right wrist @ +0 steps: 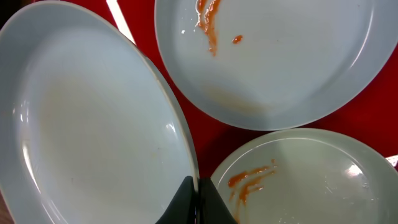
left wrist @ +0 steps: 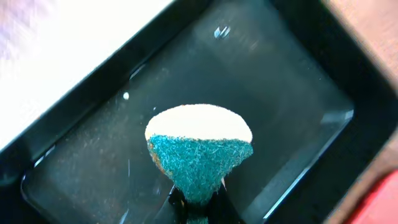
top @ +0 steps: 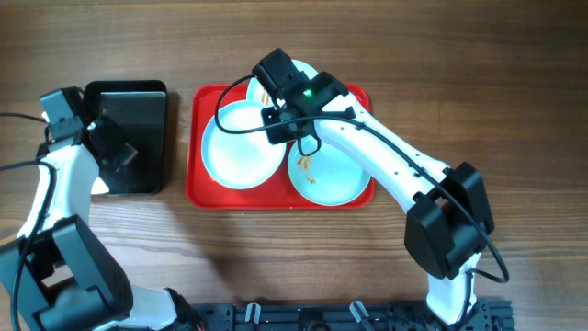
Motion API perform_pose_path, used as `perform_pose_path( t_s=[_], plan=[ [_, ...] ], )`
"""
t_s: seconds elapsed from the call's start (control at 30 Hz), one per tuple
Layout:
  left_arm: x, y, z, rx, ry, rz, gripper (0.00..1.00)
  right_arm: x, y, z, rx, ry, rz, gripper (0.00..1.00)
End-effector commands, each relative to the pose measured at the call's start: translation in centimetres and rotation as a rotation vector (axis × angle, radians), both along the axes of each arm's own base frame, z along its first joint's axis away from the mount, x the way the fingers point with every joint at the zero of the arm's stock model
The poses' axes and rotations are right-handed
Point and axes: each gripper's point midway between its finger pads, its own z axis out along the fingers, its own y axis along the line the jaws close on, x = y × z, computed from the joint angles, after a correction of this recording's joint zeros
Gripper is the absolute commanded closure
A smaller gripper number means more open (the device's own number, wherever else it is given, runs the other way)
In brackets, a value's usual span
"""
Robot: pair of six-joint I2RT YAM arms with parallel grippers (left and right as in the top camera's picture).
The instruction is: Clean dirty plates on tray and stack at the side
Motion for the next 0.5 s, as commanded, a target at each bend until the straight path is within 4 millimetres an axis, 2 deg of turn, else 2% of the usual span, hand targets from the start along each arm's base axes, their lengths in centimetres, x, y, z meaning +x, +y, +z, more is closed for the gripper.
perform_pose_path(
  t_s=[0.0, 0.1, 0.17, 0.2, 0.27, 0.33, 0.37, 0.4, 0.47],
  plan=[
    [1.6, 0.6, 4.0, 0.038, -0.106, -0.018, 0.96, 0.0, 0.8, 1.9, 0.058, -0.025, -0.004, 0.96],
    [0.2, 0.8, -1.2, 0.018, 0.028, 0.004, 0.96, -0.2, 0.9, 1.9, 0.064, -0.013, 0.001, 0.96],
    [0.1, 0.7, -2.0, 0.006, 0.047, 0.007, 0.96, -0.7, 1.5, 1.8, 0.096, 0.016, 0.023, 0.96],
    [0.2, 0.8, -1.7, 0.01, 0.038, 0.007, 0.96, -0.8, 1.7, 1.6, 0.101, 0.023, 0.026, 0.96],
    [0.9, 1.1, 0.4, 0.029, -0.011, 0.006, 0.96, -0.6, 1.7, 1.4, 0.101, 0.023, 0.023, 0.96],
    [2.1, 0.8, 4.3, 0.037, -0.116, -0.016, 0.96, -0.5, 1.8, 1.2, 0.107, 0.017, 0.022, 0.96],
    [2.3, 0.9, 5.3, 0.05, -0.142, -0.016, 0.96, -0.5, 1.9, 1.1, 0.112, 0.018, 0.023, 0.96],
    [2.3, 1.0, 5.6, 0.061, -0.15, -0.011, 0.96, -0.5, 2.2, 0.9, 0.128, 0.023, 0.028, 0.96],
    [1.7, 1.1, 4.0, 0.054, -0.103, -0.003, 0.96, -0.8, 2.8, 0.5, 0.162, 0.034, 0.042, 0.96]
  ],
)
